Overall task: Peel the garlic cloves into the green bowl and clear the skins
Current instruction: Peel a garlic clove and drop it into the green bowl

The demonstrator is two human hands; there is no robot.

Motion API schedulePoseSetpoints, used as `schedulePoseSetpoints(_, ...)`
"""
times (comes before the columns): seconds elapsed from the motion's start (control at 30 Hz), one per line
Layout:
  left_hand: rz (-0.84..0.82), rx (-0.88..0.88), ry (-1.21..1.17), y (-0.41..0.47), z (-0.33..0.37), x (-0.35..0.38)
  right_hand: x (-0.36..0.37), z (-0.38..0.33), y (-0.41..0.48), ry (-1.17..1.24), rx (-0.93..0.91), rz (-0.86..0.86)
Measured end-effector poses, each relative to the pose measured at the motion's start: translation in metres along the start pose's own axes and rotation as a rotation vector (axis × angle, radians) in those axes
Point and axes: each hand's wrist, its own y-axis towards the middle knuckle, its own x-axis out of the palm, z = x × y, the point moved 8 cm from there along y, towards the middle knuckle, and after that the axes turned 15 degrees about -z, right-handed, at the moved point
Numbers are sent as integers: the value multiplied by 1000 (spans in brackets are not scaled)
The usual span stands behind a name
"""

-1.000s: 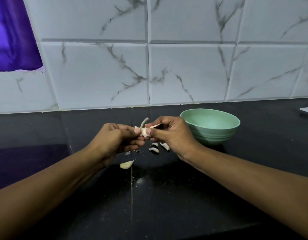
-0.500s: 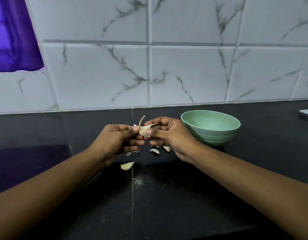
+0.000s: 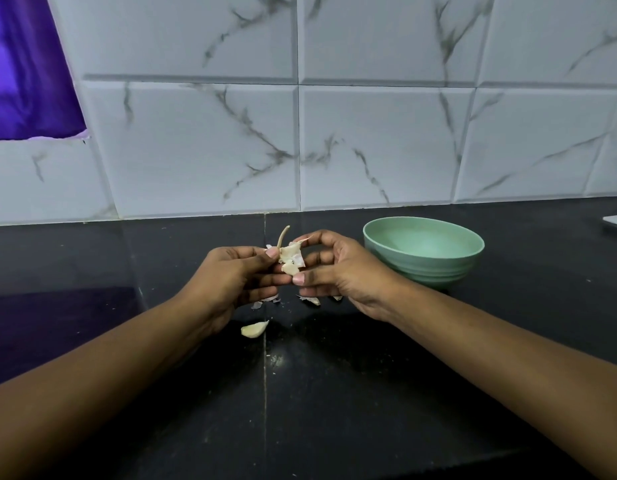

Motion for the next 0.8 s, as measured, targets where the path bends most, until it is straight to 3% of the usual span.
schedulePoseSetpoints(0.23,36,30,2,1,3,-8,-7,-10,-3,-227,47,4)
schedulePoseSetpoints(0.4,49,-8,14,0,2,-14,-35,-29,-7,-716,96,140)
schedulePoseSetpoints(0.63,14,-41,35,0,-1,-13,-21,-16,-2,-1174,200,87)
schedulePoseSetpoints(0.73,7,-49,25,0,-1,-11,-22,-21,-4,-1163,170,129)
schedulePoseSetpoints(0.8,2,-49,22,-1,-1,-9,-21,-22,-3,-917,76,111)
